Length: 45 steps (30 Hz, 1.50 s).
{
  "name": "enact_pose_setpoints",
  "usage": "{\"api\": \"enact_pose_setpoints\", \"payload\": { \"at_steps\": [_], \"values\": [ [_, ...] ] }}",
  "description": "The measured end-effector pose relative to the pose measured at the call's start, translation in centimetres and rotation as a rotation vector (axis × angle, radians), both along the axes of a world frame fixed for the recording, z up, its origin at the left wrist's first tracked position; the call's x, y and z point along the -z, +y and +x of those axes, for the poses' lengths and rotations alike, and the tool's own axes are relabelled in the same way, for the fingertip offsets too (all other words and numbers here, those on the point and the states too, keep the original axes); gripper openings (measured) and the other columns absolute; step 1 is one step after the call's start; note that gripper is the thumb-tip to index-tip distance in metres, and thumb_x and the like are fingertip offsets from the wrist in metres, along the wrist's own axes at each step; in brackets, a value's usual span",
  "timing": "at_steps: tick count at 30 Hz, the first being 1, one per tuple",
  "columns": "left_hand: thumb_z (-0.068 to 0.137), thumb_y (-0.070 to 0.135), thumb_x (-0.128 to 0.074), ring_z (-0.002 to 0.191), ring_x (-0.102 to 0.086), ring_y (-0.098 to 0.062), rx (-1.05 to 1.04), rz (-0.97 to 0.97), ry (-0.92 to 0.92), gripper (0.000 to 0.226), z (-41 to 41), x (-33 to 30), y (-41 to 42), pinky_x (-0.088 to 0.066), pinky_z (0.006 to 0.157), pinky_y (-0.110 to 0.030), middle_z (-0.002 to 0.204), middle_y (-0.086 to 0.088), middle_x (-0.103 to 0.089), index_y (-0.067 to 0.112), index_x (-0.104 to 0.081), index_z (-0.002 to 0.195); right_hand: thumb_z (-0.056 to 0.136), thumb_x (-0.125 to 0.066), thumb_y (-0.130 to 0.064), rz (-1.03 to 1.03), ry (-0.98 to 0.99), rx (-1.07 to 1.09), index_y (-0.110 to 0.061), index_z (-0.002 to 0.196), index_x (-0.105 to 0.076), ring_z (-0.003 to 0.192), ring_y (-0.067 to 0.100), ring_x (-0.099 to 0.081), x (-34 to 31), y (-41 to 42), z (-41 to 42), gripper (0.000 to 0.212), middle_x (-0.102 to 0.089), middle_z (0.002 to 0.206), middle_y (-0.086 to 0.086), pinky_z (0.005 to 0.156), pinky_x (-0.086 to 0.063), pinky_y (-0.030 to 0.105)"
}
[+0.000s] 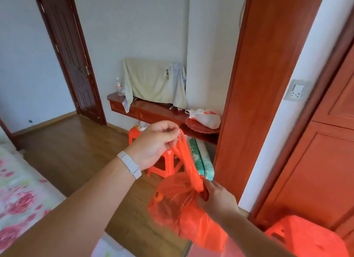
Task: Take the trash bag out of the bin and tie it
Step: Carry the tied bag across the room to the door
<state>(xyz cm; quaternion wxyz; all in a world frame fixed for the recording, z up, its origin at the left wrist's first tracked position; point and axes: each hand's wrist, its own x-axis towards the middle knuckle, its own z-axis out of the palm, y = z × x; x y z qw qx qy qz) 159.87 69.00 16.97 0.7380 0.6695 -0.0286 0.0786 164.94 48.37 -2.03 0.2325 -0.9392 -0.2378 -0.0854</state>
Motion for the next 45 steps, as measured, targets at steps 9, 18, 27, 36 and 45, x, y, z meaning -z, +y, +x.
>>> {"api": "enact_pose_setpoints", "payload": {
  "at_steps": [9, 18, 27, 36, 45],
  "values": [
    [0.091, 0.001, -0.05, 0.059, -0.046, -0.017, -0.035, -0.047, -0.075, 0.015, 10.1, -1.6, 10.0, -0.041, 0.064, -0.029, 0.061, -0.009, -0.044, 0.006, -0.058, 0.079, 0.074, -0.052, -0.054, 0.002, -0.014, 0.014, -0.041, 0.135, -0.045, 0.1, 0.018, -0.063, -2.2, 10.6, 11.1, 0.062, -0.065, 0.112, -0.01, 0.072, -0.049, 0.032],
    [0.09, 0.001, -0.051, 0.059, -0.045, -0.018, -0.165, -0.029, -0.161, 0.021, 16.3, -1.9, 17.2, -0.04, 0.062, -0.031, 0.058, -0.004, -0.046, 0.012, -0.06, 0.074, 0.069, -0.053, -0.057, 0.034, -0.061, -0.104, -0.04, 0.119, -0.054, 0.086, 0.019, -0.065, -3.1, 19.8, 19.6, 0.052, -0.068, 0.097, -0.009, 0.059, -0.045, 0.029],
    [0.088, 0.005, -0.053, 0.061, -0.045, -0.02, -0.308, 0.085, -0.074, 0.018, 24.9, -0.7, 25.8, -0.036, 0.069, -0.042, 0.058, -0.005, -0.047, 0.01, -0.059, 0.071, 0.071, -0.053, -0.061, 0.079, 0.032, -0.3, -0.043, 0.122, -0.045, 0.099, 0.012, -0.063, 0.0, 29.0, 30.7, 0.054, -0.063, 0.109, -0.018, 0.071, -0.049, 0.032],
    [0.091, 0.002, -0.049, 0.06, -0.041, -0.021, -0.465, 0.091, -0.07, 0.019, 34.8, -2.7, 33.7, -0.037, 0.064, -0.033, 0.063, -0.009, -0.043, 0.006, -0.056, 0.074, 0.071, -0.068, -0.046, 0.119, -0.072, -0.577, -0.034, 0.117, -0.049, 0.103, 0.014, -0.061, -1.1, 39.8, 43.7, 0.051, -0.062, 0.113, -0.013, 0.073, -0.053, 0.031],
    [0.092, 0.003, -0.05, 0.057, -0.045, -0.017, -0.621, 0.127, -0.049, 0.022, 37.9, -3.4, 42.6, -0.044, 0.06, -0.025, 0.063, -0.009, -0.045, 0.009, -0.056, 0.072, 0.074, -0.06, -0.043, -0.059, -0.127, -0.713, -0.021, 0.13, -0.044, 0.107, 0.024, -0.06, -1.8, 52.3, 48.5, 0.062, -0.056, 0.126, -0.001, 0.079, -0.053, 0.037]
  ]
}}
